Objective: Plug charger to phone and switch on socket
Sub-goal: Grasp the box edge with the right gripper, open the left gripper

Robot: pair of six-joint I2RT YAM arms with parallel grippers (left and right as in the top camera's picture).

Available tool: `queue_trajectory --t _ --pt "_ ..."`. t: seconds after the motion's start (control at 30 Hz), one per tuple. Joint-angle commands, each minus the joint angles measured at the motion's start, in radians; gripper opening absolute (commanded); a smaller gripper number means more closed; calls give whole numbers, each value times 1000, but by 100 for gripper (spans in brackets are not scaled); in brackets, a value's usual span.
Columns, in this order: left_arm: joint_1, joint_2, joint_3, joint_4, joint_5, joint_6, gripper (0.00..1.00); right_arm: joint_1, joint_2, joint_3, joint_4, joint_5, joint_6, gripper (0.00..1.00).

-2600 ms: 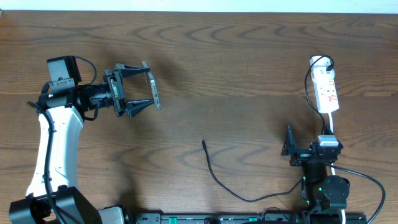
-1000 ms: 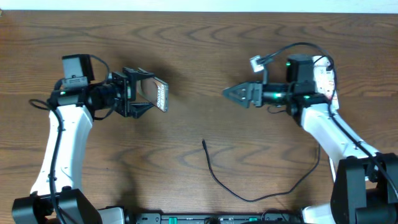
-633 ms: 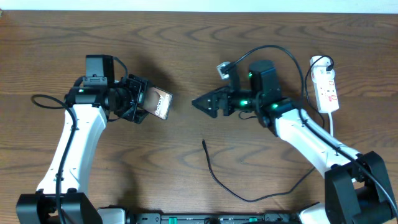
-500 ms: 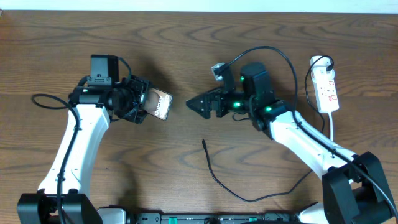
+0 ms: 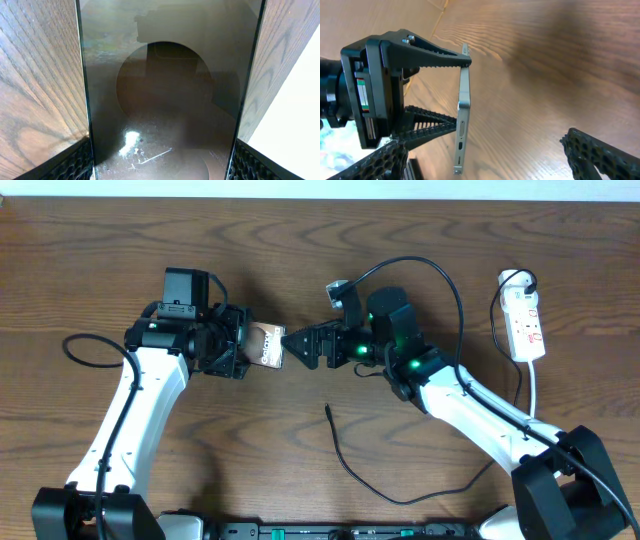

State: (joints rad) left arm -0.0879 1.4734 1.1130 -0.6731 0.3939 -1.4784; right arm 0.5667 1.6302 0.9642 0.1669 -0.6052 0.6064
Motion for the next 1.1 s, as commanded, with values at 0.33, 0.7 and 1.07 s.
queue_trajectory --t 0.33,0.7,1.07 --pt "-55 -16 32 17 67 -130 7 89 5 16 1 91 92 86" --pt "-128 -16 32 61 70 -154 7 112 5 16 -2 144 104 59" --pt "-141 -16 32 73 93 -154 7 112 5 16 -5 151 104 29"
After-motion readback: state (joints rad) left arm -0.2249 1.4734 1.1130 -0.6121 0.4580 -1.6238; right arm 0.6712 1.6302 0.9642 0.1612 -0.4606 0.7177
